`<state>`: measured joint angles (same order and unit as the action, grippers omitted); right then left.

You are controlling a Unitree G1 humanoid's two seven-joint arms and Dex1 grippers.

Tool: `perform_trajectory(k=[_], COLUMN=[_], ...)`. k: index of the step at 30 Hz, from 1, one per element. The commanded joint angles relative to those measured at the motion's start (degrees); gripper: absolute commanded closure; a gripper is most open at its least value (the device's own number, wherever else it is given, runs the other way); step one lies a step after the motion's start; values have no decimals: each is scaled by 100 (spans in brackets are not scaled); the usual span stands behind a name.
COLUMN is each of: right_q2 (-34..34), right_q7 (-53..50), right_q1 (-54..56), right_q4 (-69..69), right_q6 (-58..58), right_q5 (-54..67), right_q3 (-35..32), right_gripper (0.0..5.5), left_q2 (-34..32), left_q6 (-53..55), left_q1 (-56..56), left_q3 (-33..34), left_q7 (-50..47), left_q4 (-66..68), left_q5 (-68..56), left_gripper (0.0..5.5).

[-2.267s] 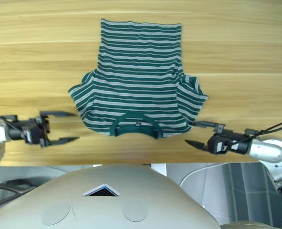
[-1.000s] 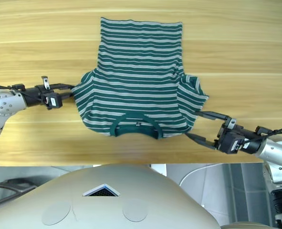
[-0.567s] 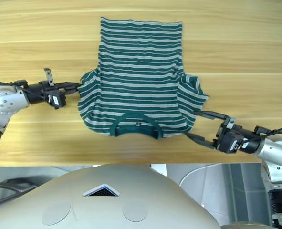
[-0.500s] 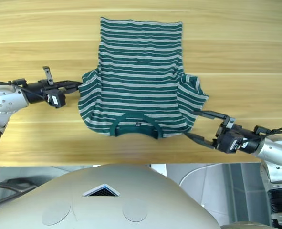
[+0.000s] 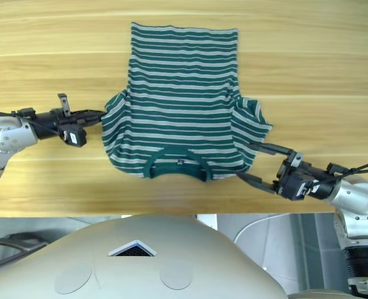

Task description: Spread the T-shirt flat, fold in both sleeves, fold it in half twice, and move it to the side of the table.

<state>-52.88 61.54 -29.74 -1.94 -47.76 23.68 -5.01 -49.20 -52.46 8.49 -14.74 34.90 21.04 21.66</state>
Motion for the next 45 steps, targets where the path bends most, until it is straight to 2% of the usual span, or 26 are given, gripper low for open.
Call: perform_trajectory(k=[1,18,45], right_q2=[22,91,292], right_q7=[68,10,-135], right_q1=[44,-43,-38], right_q4=[-83,-370,-860], right_q6=[69,155,176], right_q5=[-7,-105,-424], right_q3=[-15,-11,161], right_gripper=[219,219,219], left_q2=[-20,82,946], left_q6=[-95,-43,761], left_q1=[56,551,1270], left_q3=[33,-178,-1145], left_q7=[-161,-301,-36], left_q4=[-128,-237,-314], left_q5=[139,620,1393], left_gripper=[547,547,547])
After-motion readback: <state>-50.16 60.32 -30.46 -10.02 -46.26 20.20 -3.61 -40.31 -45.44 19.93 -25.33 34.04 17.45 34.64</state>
